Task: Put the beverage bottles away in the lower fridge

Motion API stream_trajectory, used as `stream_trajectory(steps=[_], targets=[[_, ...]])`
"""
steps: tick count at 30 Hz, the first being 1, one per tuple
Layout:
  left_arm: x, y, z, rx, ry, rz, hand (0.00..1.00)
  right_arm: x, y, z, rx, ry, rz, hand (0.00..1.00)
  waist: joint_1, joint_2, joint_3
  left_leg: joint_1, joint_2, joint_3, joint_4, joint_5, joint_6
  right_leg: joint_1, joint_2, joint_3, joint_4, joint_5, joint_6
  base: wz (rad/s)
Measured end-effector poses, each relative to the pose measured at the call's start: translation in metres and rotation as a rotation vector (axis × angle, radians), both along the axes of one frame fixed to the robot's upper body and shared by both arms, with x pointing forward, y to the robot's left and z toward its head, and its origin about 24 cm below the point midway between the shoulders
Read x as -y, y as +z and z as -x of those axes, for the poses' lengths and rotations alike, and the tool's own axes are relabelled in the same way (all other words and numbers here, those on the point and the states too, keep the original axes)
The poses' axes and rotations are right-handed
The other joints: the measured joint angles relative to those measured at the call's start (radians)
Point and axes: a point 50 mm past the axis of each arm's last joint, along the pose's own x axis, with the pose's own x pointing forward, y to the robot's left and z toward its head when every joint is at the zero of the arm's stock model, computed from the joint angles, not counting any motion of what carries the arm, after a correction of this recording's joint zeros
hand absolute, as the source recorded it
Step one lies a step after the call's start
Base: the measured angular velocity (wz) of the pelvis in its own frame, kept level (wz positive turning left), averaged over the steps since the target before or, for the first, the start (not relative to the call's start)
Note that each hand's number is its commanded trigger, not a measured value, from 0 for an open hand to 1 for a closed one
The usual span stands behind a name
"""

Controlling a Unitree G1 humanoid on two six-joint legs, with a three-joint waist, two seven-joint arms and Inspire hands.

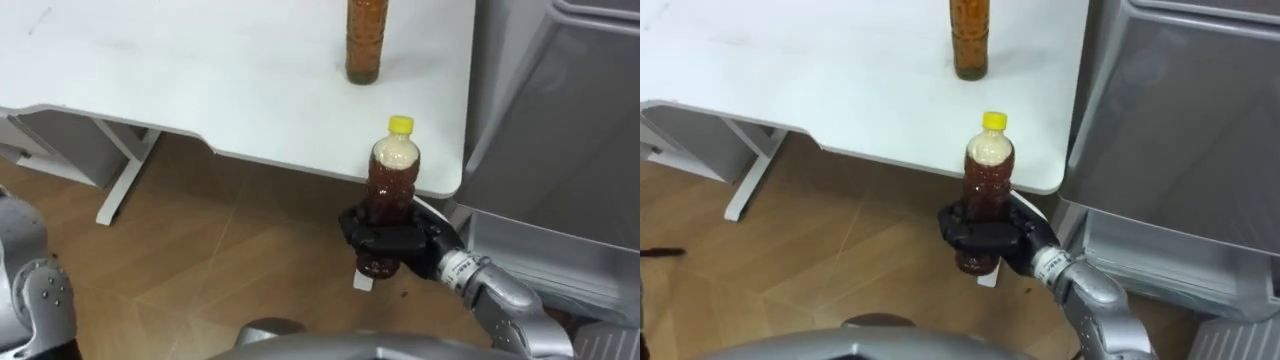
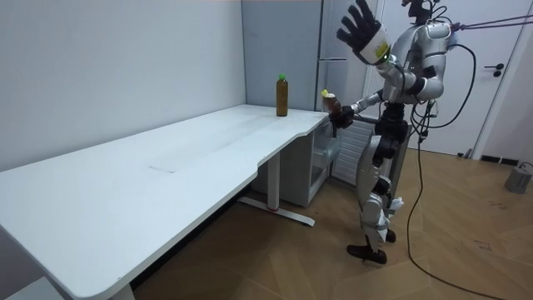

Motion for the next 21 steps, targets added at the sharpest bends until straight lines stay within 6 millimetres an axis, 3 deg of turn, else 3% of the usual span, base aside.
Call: stream_trajectory(steps=[4, 6, 12, 15, 18, 20, 21], targets=[[-0.019, -0.050, 0.011, -0.169, 0.088, 0.192, 0.00, 0.000, -0.004, 0.003, -0.055, -0.015, 0.022, 1.00, 0.011, 0.002, -0.0029, 0.005, 0.001, 0.003, -0.009, 0.001, 0.000, -0.002, -0.001, -0.008, 0.000, 0.000, 0.000, -0.02], [-0.027, -0.093, 0.026, -0.347, 0.158, 0.326, 0.00, 0.000, -0.007, 0.004, -0.087, -0.026, 0.037, 1.00, 0.012, -0.003, -0.0056, 0.013, 0.003, 0.009, -0.018, 0.001, -0.002, -0.003, 0.000, -0.005, 0.000, 0.000, 0.001, -0.10], [-0.014, -0.191, 0.071, -0.763, 0.219, 0.606, 0.00, 0.002, -0.010, 0.007, -0.123, -0.020, 0.079, 1.00, 0.033, -0.034, -0.0044, 0.011, 0.005, 0.017, -0.025, 0.001, -0.002, -0.017, 0.000, 0.007, 0.002, 0.000, 0.000, -0.09], [0.000, -0.226, 0.099, -0.928, 0.200, 0.727, 0.00, 0.001, -0.011, 0.007, -0.135, -0.030, 0.068, 1.00, 0.028, -0.041, -0.0038, 0.011, 0.004, 0.019, -0.024, -0.001, 0.001, -0.018, -0.001, 0.005, 0.002, 0.000, 0.000, -0.05], [0.014, -0.250, 0.121, -1.076, 0.170, 0.789, 0.00, 0.002, -0.009, 0.003, -0.135, -0.036, 0.066, 1.00, 0.012, -0.034, -0.0004, 0.004, 0.004, 0.020, -0.025, -0.003, 0.003, -0.019, -0.001, 0.009, 0.003, 0.000, 0.001, -0.01], [0.023, -0.268, 0.157, -1.235, 0.176, 0.857, 0.00, 0.004, -0.008, -0.001, -0.126, -0.043, 0.075, 1.00, 0.000, -0.026, 0.0001, 0.006, 0.006, 0.032, -0.026, -0.004, 0.003, -0.021, -0.001, 0.020, 0.002, 0.000, 0.001, -0.14], [0.024, -0.271, 0.165, -1.264, 0.178, 0.873, 0.00, 0.005, -0.008, -0.001, -0.125, -0.050, 0.079, 1.00, -0.007, -0.026, 0.0003, 0.006, 0.006, 0.032, -0.026, -0.004, 0.003, -0.021, -0.001, 0.021, 0.002, 0.000, 0.001, -0.08]])
